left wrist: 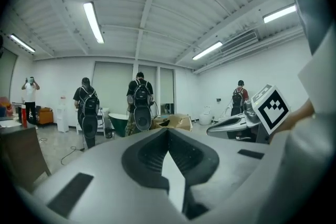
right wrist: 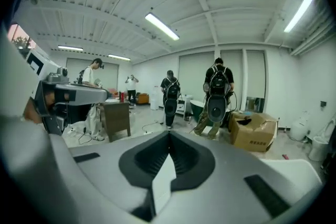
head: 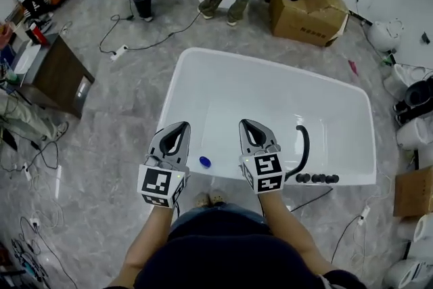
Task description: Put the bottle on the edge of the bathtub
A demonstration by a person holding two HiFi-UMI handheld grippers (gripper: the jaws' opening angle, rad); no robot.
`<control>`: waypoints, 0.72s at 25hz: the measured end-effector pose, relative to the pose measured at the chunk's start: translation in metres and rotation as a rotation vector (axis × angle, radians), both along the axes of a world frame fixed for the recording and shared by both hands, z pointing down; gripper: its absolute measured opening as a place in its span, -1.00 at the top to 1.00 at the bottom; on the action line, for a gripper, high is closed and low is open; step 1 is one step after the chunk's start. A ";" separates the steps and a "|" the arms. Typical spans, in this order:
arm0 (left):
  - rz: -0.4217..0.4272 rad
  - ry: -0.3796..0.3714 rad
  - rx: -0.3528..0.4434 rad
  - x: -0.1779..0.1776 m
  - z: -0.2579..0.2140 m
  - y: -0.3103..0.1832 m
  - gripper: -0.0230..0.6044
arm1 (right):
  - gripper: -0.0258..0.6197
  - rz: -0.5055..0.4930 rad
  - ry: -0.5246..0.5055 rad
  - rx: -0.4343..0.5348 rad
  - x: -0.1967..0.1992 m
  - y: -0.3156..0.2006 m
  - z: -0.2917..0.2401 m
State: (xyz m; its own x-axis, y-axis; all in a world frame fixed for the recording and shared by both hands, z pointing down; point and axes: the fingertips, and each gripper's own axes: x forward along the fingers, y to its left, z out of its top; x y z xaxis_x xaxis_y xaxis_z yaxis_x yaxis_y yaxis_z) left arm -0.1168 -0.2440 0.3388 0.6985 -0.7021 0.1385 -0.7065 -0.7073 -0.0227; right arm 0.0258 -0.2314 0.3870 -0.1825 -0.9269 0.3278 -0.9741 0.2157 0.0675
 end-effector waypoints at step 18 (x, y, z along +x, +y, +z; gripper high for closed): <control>-0.107 0.097 0.243 0.003 -0.148 0.027 0.86 | 0.83 0.005 0.039 0.364 0.000 0.031 -0.186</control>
State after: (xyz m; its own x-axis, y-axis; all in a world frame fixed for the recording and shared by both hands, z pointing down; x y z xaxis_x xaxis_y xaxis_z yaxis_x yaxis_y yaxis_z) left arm -0.1139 -0.2170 0.1909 0.6207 -0.7767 -0.1070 -0.7838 -0.6110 -0.1113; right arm 0.0262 -0.2008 0.2014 -0.1712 -0.9851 -0.0167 -0.9703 0.1656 0.1762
